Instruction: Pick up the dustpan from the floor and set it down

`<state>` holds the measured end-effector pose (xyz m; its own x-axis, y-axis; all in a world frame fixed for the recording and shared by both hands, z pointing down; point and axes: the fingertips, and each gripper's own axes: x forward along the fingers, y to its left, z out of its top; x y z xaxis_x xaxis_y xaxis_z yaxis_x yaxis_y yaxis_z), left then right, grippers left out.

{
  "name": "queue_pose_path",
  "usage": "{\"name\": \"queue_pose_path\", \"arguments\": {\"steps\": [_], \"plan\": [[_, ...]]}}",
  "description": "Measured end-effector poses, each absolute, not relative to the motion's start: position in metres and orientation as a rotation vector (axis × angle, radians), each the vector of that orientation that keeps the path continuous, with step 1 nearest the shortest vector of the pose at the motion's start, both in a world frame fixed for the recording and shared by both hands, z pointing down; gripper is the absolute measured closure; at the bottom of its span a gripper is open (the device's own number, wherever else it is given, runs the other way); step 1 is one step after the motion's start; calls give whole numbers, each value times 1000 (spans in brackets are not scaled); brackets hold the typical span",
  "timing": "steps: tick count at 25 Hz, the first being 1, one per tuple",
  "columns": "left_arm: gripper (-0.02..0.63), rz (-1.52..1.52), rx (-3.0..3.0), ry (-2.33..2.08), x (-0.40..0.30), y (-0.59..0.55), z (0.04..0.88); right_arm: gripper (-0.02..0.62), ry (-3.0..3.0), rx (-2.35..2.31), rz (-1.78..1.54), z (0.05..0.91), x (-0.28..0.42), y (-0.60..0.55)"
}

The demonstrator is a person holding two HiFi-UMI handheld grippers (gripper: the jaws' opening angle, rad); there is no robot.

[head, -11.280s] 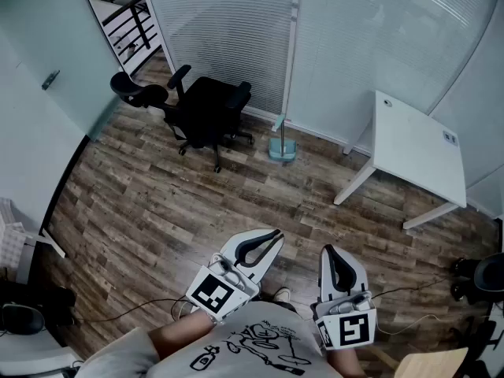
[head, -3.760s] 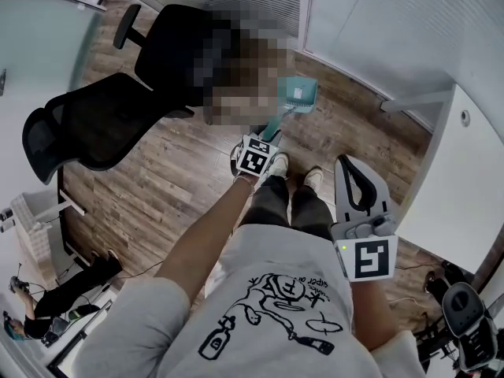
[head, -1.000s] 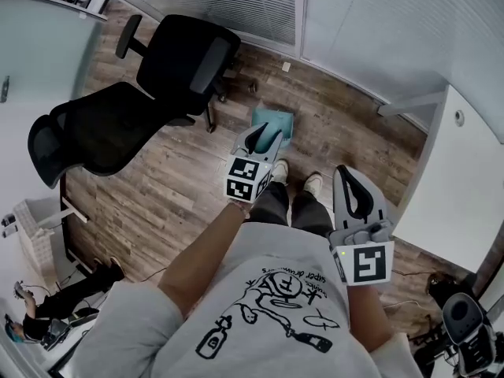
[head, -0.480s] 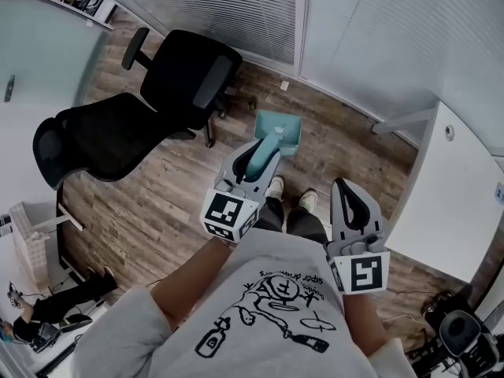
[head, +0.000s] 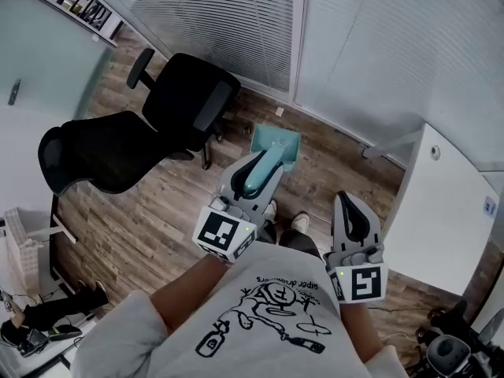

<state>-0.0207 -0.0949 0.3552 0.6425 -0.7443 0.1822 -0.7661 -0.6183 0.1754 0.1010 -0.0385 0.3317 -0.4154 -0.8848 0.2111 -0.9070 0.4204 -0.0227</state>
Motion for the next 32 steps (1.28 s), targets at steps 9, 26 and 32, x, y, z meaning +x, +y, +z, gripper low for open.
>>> {"name": "queue_pose_path", "arguments": {"steps": [9, 26, 32], "plan": [[474, 128, 2655, -1212, -19, -91, 340, 592, -2514, 1597, 161, 318, 104, -39], [474, 151, 2639, -1179, -18, -85, 350, 592, -2520, 1590, 161, 320, 102, -37], [474, 173, 2623, -1162, -18, -84, 368, 592, -2513, 1593, 170, 321, 102, -33]]}}
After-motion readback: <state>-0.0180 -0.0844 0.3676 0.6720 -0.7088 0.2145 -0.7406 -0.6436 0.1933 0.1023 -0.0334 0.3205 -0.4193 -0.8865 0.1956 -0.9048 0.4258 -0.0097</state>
